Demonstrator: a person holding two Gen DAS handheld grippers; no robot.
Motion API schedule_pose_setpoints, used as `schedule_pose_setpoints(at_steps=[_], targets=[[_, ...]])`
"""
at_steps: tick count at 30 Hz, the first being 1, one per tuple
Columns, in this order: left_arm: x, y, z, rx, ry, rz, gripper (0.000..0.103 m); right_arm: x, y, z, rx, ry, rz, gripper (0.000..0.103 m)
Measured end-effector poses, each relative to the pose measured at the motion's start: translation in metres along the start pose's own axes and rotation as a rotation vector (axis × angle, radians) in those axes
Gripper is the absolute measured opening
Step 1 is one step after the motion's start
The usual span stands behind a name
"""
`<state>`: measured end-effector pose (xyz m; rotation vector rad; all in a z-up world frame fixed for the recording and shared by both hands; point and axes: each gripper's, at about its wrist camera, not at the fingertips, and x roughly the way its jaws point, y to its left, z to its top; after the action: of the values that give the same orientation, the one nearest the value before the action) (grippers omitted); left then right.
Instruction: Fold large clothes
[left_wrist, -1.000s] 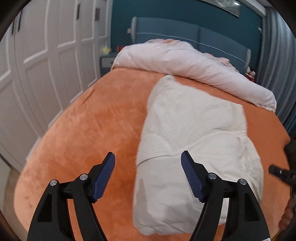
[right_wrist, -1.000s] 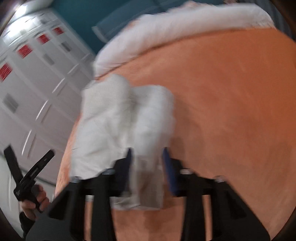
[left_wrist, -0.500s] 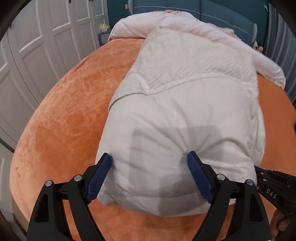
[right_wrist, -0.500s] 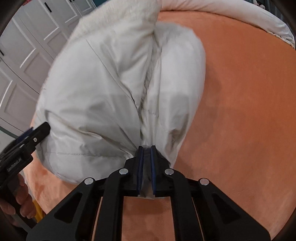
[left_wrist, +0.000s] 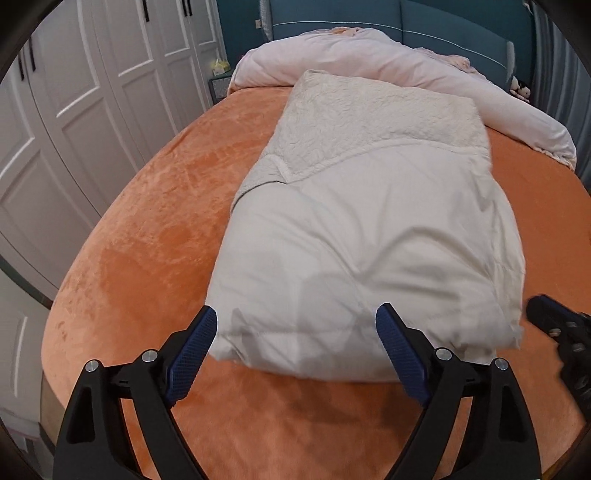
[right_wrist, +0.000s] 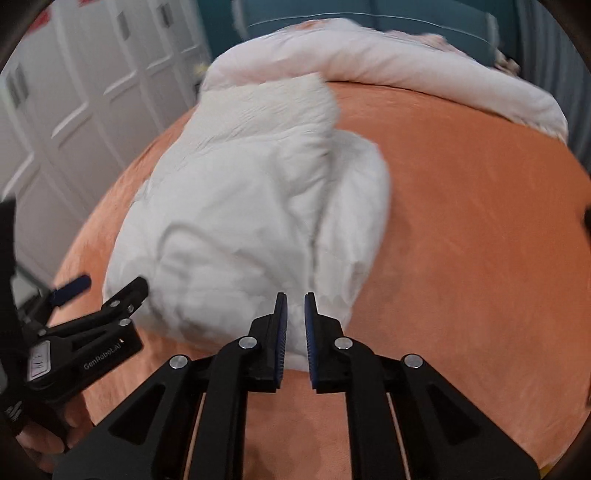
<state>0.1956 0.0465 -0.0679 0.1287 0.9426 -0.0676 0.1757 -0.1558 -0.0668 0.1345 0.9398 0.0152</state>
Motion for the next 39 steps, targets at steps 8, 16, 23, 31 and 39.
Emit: schedule_pose_setpoints(at_steps=[8, 16, 23, 31, 39], targets=[[-0.02, 0.003, -0.015, 0.004, -0.001, 0.013, 0.086, 0.04, -0.02, -0.04, 0.056, 0.204, 0.008, 0.012], [-0.038, -0.002, -0.036, -0.012, -0.008, 0.016, 0.086, -0.045, -0.008, -0.038, 0.042, -0.033, -0.053, 0.054], [-0.045, -0.018, -0.063, 0.008, 0.002, 0.012, 0.086, -0.048, -0.002, -0.065, 0.053, -0.046, -0.086, 0.062], [-0.055, -0.027, -0.075, -0.008, 0.0, 0.003, 0.086, -0.052, 0.008, -0.08, 0.062, -0.051, -0.106, 0.065], [-0.06, -0.027, -0.077, -0.017, -0.017, 0.03, 0.086, -0.054, 0.007, -0.079, 0.058, -0.058, -0.115, 0.065]])
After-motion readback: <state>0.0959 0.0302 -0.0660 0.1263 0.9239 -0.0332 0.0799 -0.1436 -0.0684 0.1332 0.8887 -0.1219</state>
